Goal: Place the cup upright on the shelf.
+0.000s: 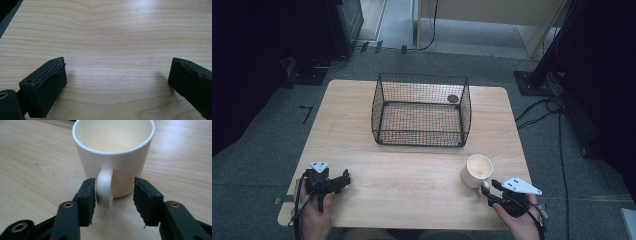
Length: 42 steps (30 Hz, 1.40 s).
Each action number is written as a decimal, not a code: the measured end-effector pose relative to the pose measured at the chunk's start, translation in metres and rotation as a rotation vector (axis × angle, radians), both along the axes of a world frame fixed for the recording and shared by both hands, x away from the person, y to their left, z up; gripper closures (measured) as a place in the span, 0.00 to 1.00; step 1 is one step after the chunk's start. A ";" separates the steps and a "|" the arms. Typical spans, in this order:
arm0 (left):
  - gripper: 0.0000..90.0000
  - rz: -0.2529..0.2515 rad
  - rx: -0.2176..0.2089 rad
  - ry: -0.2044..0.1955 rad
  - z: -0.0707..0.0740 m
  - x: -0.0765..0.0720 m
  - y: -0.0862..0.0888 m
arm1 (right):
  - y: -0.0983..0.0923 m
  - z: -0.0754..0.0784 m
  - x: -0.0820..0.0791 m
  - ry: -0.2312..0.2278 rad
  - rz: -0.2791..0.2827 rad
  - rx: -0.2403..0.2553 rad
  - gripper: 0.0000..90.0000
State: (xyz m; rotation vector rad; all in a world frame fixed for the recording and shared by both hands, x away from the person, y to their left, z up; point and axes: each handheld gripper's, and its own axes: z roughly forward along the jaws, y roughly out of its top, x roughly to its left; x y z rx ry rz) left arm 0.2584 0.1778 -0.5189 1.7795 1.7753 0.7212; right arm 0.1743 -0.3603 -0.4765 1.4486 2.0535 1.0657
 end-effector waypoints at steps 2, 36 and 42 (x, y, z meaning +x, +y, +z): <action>0.02 -0.001 0.001 0.000 0.000 0.000 0.000 | 0.001 0.001 0.001 -0.003 -0.014 0.020 0.67; 0.02 0.001 0.000 0.000 0.000 0.000 0.000 | 0.028 0.035 0.015 -0.075 0.072 -0.001 0.90; 0.02 0.001 -0.001 -0.001 0.000 0.000 0.000 | 0.038 0.049 0.023 -0.102 0.108 -0.009 0.90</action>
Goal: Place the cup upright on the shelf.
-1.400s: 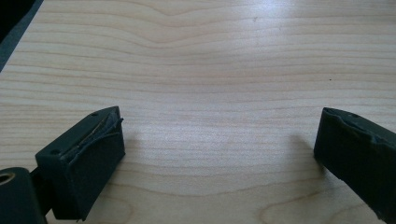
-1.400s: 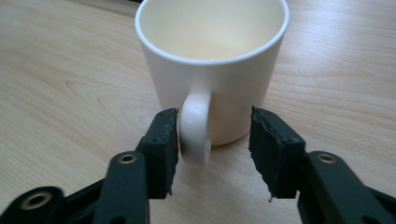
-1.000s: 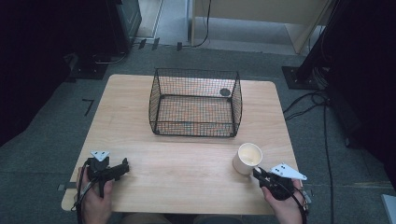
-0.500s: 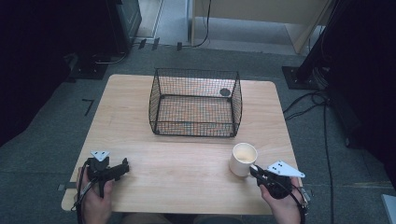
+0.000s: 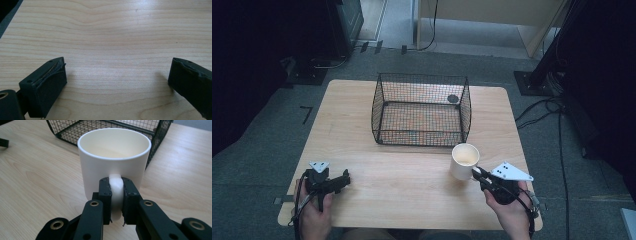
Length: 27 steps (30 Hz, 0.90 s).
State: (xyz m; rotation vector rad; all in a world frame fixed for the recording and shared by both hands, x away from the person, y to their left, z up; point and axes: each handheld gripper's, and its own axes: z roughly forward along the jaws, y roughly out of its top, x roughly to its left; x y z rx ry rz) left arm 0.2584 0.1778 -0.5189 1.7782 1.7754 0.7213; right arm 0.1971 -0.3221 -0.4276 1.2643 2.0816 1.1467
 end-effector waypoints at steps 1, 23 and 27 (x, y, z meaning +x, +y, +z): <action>0.02 0.000 0.000 0.000 0.000 0.000 0.000 | 0.002 0.003 0.001 -0.004 0.006 0.000 0.90; 0.02 0.002 -0.003 -0.003 0.000 0.000 0.000 | 0.037 0.036 0.032 -0.054 0.085 0.000 0.90; 0.02 0.002 -0.004 -0.003 0.000 0.000 0.000 | 0.043 0.042 0.039 -0.062 0.098 0.000 0.90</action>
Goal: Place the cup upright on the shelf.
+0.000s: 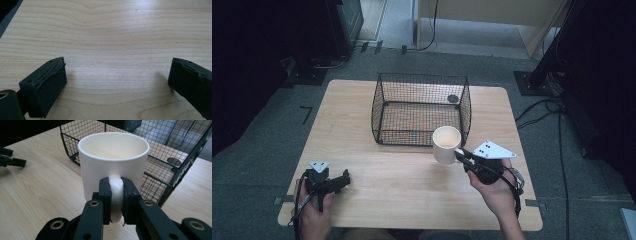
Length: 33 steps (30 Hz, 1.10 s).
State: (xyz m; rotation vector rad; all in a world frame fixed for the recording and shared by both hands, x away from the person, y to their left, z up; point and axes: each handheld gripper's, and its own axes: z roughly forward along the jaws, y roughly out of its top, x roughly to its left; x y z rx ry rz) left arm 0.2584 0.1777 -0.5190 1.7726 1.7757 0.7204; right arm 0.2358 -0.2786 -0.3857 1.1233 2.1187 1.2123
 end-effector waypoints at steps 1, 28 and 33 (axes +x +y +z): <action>0.02 0.000 0.000 0.000 0.000 0.000 0.000 | 0.003 0.004 0.003 -0.005 0.006 0.006 0.90; 0.02 0.001 -0.002 0.000 0.000 0.000 0.000 | 0.039 0.033 0.054 -0.058 0.040 -0.006 0.90; 0.02 0.001 0.000 0.000 0.000 0.000 0.000 | 0.046 0.034 0.069 -0.053 0.041 -0.017 0.90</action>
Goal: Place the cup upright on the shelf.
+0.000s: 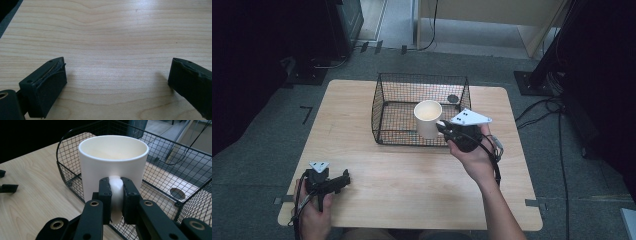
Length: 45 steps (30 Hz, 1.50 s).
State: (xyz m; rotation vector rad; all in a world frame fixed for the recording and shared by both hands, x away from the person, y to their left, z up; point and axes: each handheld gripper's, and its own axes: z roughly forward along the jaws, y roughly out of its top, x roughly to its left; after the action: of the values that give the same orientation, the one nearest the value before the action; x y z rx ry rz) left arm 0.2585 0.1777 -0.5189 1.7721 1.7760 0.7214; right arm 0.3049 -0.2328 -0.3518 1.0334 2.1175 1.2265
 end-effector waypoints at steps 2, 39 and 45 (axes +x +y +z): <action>0.02 0.000 0.000 0.000 0.000 0.000 0.000 | 0.003 -0.001 0.008 0.001 -0.001 -0.005 0.90; 0.02 -0.001 0.002 0.003 0.000 0.000 0.000 | 0.036 -0.054 0.134 0.085 0.007 -0.101 0.90; 0.02 -0.001 0.001 0.002 0.000 0.000 0.000 | 0.038 -0.064 0.144 0.135 0.008 -0.132 0.90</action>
State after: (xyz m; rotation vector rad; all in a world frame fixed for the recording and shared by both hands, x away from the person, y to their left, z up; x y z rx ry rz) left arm 0.2584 0.1776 -0.5189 1.7749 1.7767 0.7206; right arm 0.4485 -0.1947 -0.4160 1.0764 2.2727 1.0304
